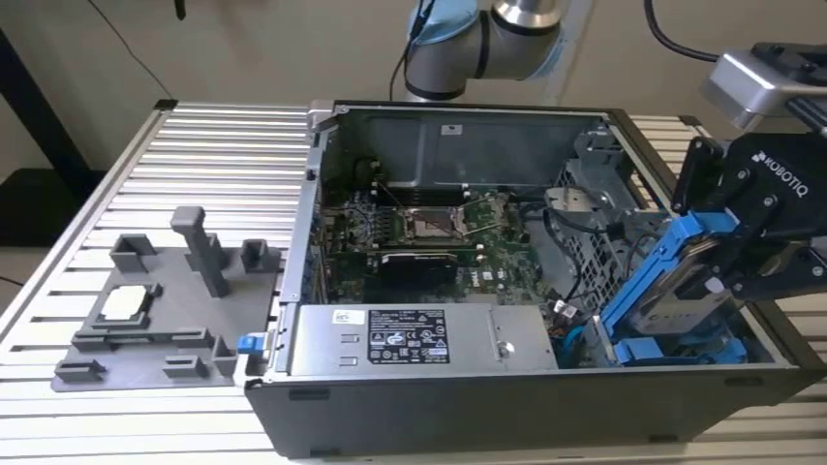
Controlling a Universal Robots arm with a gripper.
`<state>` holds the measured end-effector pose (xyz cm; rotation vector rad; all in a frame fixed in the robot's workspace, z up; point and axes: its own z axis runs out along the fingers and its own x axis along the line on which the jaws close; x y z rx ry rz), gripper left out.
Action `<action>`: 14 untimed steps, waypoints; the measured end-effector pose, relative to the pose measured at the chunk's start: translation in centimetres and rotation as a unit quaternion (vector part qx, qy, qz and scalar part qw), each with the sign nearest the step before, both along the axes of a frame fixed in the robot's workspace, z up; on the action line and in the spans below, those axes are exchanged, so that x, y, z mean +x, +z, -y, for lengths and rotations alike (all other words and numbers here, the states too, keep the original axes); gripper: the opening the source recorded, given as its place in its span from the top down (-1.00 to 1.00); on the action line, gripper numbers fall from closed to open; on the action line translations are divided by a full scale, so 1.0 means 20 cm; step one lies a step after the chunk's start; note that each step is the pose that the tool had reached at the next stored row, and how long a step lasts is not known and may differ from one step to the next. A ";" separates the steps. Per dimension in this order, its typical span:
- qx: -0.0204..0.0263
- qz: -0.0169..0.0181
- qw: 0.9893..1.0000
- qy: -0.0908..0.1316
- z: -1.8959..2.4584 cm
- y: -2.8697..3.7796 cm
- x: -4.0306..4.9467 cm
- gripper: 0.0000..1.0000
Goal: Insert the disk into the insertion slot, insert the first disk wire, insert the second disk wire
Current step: 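Insert the disk into the insertion slot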
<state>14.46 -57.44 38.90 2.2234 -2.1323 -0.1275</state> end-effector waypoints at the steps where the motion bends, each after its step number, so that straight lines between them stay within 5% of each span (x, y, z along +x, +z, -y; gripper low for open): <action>1: 0.000 0.000 1.000 0.000 0.000 -0.009 0.000 0.35; 6: 0.000 0.000 1.000 0.000 -0.003 -0.053 0.002 0.35; 14: 0.003 0.000 1.000 0.000 -0.039 -0.126 0.001 0.35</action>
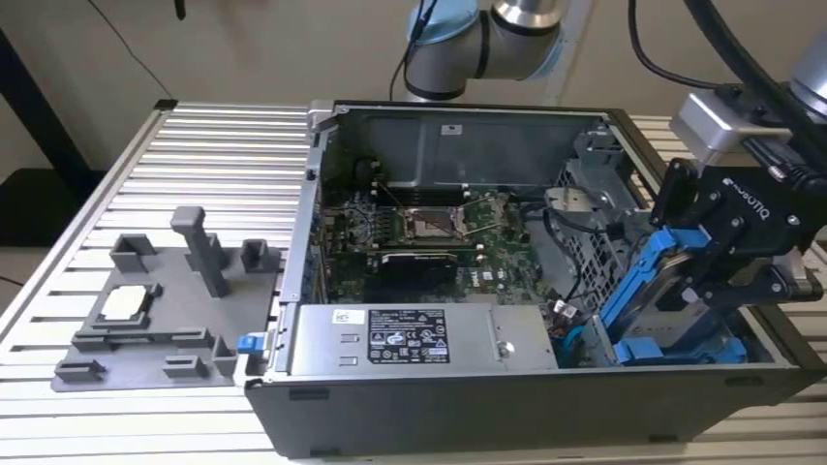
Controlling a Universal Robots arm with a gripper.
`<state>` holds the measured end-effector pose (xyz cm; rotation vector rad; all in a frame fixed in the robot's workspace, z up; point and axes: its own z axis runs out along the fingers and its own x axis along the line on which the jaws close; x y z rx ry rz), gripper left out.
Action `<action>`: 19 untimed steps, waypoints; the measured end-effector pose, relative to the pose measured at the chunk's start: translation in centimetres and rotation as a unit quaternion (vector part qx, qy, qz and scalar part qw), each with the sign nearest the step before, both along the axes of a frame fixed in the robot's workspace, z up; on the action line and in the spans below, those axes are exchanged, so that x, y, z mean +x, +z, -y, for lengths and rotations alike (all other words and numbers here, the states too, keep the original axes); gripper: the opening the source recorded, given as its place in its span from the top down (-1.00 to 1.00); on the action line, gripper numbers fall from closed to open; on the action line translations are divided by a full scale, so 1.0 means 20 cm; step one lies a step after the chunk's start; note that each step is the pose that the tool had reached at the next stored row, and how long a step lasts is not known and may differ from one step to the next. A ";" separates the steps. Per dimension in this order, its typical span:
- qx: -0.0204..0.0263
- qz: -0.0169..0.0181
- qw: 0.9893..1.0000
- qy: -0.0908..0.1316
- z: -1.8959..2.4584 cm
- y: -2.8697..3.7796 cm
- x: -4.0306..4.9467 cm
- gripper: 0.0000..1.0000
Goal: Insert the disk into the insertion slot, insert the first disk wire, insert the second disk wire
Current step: 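Insert the disk into the insertion slot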
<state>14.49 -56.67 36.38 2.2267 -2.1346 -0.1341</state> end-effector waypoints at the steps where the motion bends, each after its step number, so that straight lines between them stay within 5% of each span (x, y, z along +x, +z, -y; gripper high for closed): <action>1: 0.000 0.000 1.000 0.000 0.000 -0.009 0.000 0.35; 5: 0.000 0.001 1.000 0.000 0.000 -0.041 0.000 0.35; 12: 0.000 0.001 1.000 0.000 -0.001 -0.045 0.000 0.35; 19: 0.000 0.001 1.000 0.000 0.000 -0.044 0.000 0.07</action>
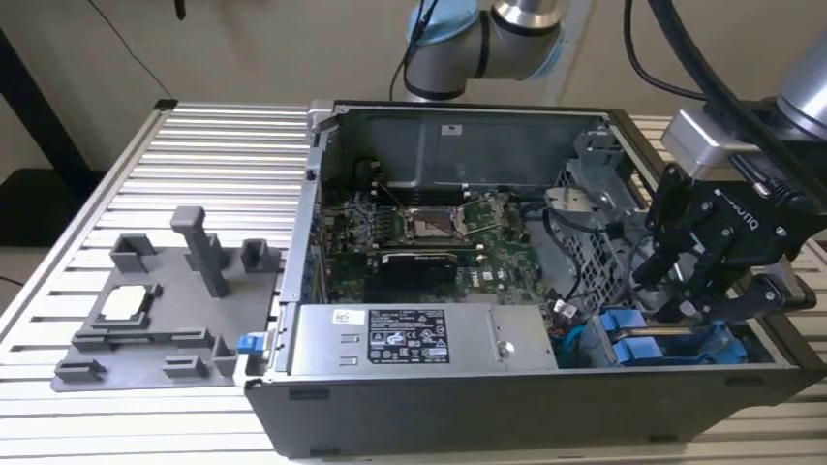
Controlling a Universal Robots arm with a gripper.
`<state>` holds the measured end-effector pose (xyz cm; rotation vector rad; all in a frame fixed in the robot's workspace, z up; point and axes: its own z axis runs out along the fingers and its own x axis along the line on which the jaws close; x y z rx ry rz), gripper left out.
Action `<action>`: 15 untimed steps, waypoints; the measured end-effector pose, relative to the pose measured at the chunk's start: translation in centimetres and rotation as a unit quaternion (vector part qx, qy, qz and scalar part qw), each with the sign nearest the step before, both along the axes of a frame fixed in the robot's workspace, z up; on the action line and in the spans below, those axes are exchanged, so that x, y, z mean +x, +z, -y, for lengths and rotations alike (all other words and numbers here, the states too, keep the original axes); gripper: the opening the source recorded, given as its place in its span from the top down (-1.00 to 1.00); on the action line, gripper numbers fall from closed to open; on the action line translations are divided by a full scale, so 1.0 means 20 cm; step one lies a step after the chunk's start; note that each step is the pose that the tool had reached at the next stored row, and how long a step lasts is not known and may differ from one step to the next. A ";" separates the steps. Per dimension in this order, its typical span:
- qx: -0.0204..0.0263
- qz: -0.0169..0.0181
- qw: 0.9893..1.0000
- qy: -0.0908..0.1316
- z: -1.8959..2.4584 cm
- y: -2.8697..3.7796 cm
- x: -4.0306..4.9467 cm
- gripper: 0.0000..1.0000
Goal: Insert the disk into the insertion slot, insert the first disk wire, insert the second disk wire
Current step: 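Insert the disk into the insertion slot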
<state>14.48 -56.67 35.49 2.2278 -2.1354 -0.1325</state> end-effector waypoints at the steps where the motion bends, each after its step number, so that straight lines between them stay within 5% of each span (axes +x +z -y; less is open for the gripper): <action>1: 0.000 0.000 1.000 0.000 0.000 0.000 0.000 0.07; 7: 0.000 0.000 1.000 0.000 0.000 0.026 0.000 0.07; 15: 0.000 0.000 1.000 0.000 0.000 0.161 0.000 0.07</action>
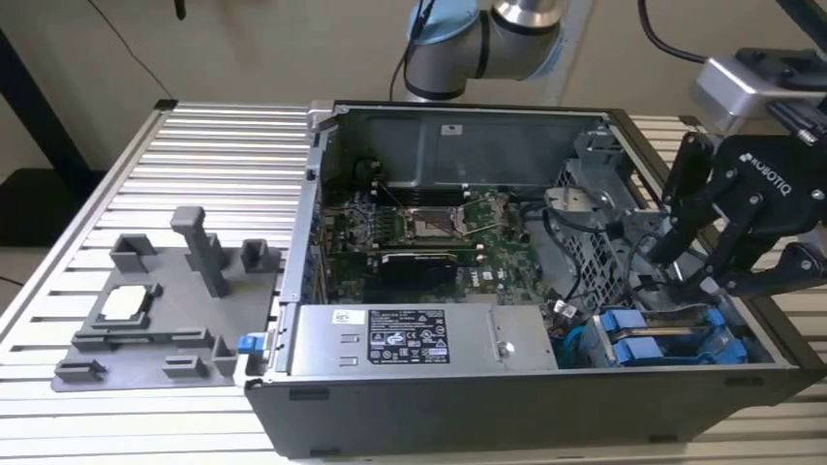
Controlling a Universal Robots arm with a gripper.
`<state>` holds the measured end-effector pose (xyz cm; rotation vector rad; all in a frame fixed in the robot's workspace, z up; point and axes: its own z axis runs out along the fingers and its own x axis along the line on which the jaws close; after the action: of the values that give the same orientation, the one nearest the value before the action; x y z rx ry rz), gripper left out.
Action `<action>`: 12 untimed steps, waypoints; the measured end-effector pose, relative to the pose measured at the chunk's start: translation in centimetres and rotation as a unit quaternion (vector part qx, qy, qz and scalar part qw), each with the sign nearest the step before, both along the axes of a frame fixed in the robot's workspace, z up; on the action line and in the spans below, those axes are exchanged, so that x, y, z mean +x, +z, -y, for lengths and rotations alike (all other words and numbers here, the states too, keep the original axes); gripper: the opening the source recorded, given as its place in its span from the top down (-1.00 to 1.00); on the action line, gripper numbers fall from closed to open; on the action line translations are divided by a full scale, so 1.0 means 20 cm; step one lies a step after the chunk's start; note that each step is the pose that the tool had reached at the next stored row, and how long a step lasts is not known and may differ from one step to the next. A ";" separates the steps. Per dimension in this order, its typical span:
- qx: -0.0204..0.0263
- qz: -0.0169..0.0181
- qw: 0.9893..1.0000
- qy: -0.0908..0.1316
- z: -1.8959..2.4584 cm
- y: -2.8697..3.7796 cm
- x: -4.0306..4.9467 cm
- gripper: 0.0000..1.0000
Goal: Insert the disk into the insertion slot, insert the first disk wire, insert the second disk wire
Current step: 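Insert the disk into the insertion slot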
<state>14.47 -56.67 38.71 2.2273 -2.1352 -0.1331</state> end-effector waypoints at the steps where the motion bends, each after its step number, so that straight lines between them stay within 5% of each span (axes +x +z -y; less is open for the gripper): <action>1: 0.000 0.000 1.000 0.000 0.000 0.013 0.000 0.07; 4: 0.000 0.000 1.000 0.000 0.000 0.051 0.000 0.07; 12: 0.001 0.002 1.000 0.011 0.000 0.051 0.036 0.07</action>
<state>15.20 -56.66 39.73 2.2542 -2.1118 -0.1279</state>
